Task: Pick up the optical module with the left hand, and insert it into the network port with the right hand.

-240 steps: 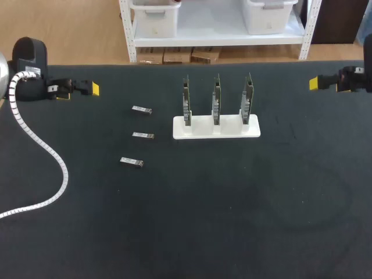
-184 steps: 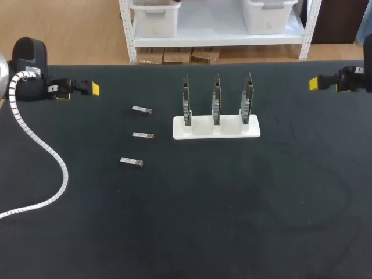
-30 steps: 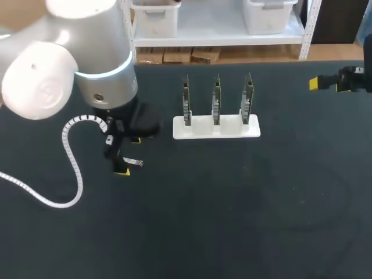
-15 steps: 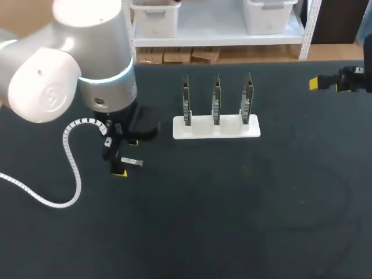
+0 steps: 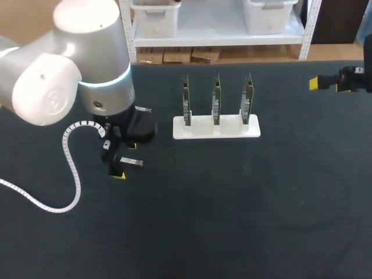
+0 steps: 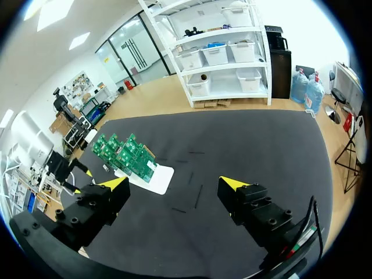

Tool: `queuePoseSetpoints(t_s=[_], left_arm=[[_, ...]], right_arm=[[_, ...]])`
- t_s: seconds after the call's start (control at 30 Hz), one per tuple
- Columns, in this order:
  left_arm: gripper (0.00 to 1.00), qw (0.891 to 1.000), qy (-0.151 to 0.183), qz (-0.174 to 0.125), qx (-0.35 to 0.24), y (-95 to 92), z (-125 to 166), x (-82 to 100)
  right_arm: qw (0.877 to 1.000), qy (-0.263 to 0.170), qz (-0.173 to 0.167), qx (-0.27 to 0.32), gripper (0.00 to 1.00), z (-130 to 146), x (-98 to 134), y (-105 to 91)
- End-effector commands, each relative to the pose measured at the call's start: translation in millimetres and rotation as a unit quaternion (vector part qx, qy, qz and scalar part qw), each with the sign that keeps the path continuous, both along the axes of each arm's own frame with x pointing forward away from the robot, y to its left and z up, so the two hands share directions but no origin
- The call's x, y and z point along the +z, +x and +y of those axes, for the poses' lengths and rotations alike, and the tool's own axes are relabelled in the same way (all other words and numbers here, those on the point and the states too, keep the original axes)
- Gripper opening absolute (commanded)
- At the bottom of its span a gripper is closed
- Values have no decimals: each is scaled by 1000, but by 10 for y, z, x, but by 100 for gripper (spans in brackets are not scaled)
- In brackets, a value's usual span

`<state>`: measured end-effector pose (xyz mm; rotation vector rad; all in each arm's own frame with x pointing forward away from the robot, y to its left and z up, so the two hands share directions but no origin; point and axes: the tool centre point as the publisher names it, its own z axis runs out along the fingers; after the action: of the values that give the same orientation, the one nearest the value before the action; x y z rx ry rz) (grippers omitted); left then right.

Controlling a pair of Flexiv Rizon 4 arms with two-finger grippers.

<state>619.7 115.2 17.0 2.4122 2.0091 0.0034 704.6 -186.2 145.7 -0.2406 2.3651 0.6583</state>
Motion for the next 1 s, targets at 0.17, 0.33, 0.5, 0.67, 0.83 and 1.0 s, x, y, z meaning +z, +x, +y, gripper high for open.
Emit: queuePoseSetpoints(t_s=[0.17, 0.33, 0.5, 0.67, 0.83, 1.0], left_arm=[[100, 1000, -4, 7, 8, 180, 22, -27], [100, 1000, 4, 22, 1, 179, -4, -107], [100, 1000, 8, 28, 7, 204, 21, -165], [100, 1000, 6, 28, 10, 217, 29, -177], [100, 999, 5, 30, 13, 225, 60, -204], [100, 999, 6, 32, 16, 232, 90, -224]], right_arm=[[1000, -1, 0, -1, 100, 1, 10, -8], [1000, -1, 0, -1, 100, 1, 10, -8], [1000, -1, 0, -1, 100, 1, 10, -8], [1000, -1, 0, -1, 100, 1, 10, -8], [1000, -1, 0, -1, 100, 1, 10, -8], [1000, -1, 0, -1, 100, 1, 10, -8]])
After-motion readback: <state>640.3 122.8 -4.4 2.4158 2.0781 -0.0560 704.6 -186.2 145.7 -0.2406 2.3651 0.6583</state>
